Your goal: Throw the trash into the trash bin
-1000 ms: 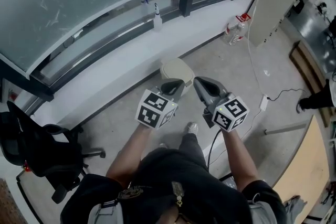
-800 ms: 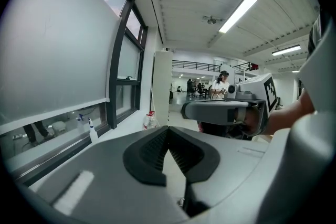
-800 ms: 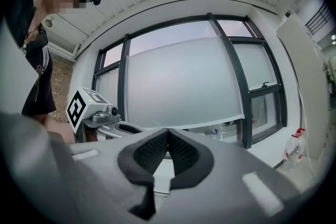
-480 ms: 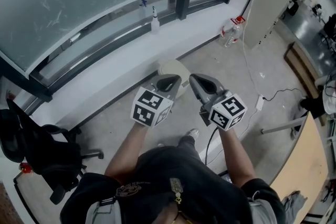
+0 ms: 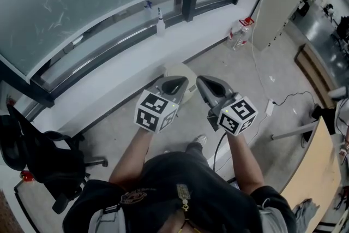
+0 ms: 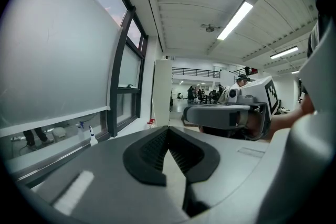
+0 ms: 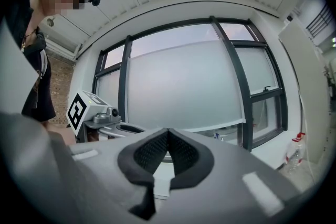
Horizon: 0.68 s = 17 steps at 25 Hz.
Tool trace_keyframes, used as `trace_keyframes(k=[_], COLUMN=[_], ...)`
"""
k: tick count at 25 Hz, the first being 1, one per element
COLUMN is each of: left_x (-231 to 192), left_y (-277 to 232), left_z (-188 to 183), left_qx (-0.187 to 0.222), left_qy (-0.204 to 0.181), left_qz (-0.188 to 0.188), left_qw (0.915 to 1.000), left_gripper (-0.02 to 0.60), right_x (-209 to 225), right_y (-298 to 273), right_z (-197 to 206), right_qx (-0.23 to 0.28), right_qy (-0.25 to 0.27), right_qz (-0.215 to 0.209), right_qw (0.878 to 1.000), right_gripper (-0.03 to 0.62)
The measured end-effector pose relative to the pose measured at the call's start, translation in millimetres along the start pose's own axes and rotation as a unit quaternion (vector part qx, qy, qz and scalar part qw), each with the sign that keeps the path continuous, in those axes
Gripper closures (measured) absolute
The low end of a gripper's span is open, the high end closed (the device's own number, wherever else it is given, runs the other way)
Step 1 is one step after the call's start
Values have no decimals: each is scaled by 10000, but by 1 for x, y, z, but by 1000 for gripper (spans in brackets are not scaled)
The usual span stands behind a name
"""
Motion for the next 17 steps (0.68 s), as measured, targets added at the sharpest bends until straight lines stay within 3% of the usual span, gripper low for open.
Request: trace_keyframes(k=[17], left_x=[3], left_y=[11], left_z=[-3], left_qx=[20], left_qy=[-31], left_qz=[34], left_qw=[10000], left_gripper=[580], right_x=[-5], right_y=[4], right_z=[-9], right_qx=[-4], right_qy=[-1], right_qz=[101], right_qw=[9999], right_gripper=[591])
Point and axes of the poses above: the fingertips, and each gripper's own axes: y backward along the fingers, x to its right, z out of its underside, the point moved 8 cm from there along y, backward along the fingers, and after that the axes turned 11 degrees about y, right-handed, at the moved point
